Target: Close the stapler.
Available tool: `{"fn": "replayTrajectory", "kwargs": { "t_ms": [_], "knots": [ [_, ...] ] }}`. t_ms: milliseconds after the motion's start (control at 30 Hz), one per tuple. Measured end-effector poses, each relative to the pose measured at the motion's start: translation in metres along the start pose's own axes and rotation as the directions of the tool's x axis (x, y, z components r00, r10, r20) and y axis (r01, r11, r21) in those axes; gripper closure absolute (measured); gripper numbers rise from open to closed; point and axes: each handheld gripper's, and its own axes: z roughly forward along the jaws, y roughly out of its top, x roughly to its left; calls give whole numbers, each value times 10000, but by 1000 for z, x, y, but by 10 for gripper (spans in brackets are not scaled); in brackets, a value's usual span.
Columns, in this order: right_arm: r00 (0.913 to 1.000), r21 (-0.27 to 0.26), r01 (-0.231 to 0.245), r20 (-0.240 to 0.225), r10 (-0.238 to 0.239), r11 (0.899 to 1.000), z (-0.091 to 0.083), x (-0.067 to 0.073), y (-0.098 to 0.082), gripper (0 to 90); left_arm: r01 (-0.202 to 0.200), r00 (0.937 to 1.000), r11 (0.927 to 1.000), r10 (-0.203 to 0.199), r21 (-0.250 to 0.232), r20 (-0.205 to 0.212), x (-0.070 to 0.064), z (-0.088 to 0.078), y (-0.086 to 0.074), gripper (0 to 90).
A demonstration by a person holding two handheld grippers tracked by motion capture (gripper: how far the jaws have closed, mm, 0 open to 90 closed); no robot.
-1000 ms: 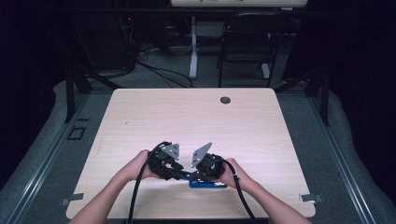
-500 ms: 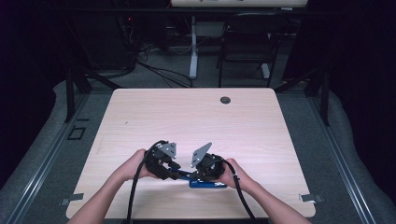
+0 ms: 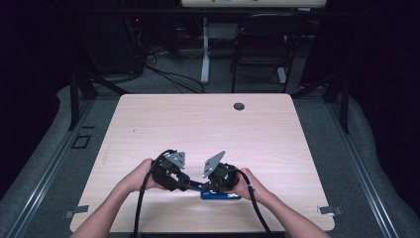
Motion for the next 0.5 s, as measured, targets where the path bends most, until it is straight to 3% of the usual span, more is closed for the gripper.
{"fn": "replayTrajectory", "kwargs": {
  "t_ms": [300, 500],
  "knots": [
    [9998, -20, 190, 67, -190, 9998, -5, 2, 2, 894, -235, 9995, 9995, 230, -188, -235, -3, -2, 4, 648],
    [9989, -489, 283, 399, -264, 9984, -10, 2, 5, 897, -297, 9993, 9987, 287, -408, -243, -4, -2, 5, 647]
  ]
}}
